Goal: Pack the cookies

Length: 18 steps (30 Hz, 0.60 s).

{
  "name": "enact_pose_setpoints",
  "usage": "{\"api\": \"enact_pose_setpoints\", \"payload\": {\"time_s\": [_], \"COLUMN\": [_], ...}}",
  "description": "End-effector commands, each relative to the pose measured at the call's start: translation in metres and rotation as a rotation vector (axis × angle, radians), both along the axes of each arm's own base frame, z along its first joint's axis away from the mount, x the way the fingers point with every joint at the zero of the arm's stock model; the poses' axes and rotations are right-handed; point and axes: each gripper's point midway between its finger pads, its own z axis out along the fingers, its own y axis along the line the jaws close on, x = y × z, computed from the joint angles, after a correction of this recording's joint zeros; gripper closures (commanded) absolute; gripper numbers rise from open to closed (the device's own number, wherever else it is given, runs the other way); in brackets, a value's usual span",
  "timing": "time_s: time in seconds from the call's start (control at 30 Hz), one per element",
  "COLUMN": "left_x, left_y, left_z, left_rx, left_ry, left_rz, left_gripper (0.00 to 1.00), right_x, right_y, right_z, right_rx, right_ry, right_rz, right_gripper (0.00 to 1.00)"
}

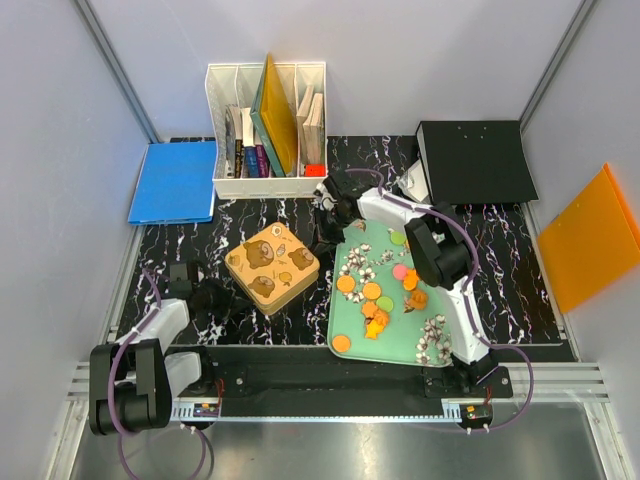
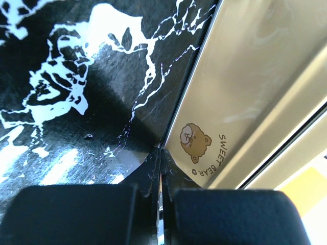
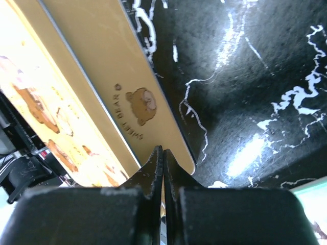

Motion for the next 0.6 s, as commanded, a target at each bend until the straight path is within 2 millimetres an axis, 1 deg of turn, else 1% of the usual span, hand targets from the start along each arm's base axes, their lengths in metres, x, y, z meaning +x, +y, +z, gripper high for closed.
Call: {"api": "enact_pose_setpoints", "payload": {"time_s": [0.0,0.13,0.23,0.43,0.57], "left_x": [-0.001,-0.001,-0.001,-0.001,-0.001], "left_y": [0.005,0.005,0.005,0.004,0.004], "left_z": [-0.006,-0.007,-0.007,-0.006,-0.006], "left_rx": [0.034,0.033,0.031,0.030,0.030], "left_ry": [0.019,0.019,0.020,0.016,0.019], "left_rz": [-0.001,0.001,0.001,-0.001,-0.001], "left_gripper": [1.00,1.00,1.00,1.00,1.00], "right_x": [-0.005,-0.009,-0.011,-0.013,-0.012], "right_y": [0.018,0.023,0.025,0.022,0.017], "right_z": [0.057,0.064,0.063,0.050,0.038], "right_rx": [0.105,0.116,0.116,0.091,0.061], "right_ry": [-0.089,-0.101,-0.099,-0.084,-0.069], "right_rz": [0.052,0.067,0.071,0.071,0.057], "right_gripper": [1.00,1.00,1.00,1.00,1.00]}}
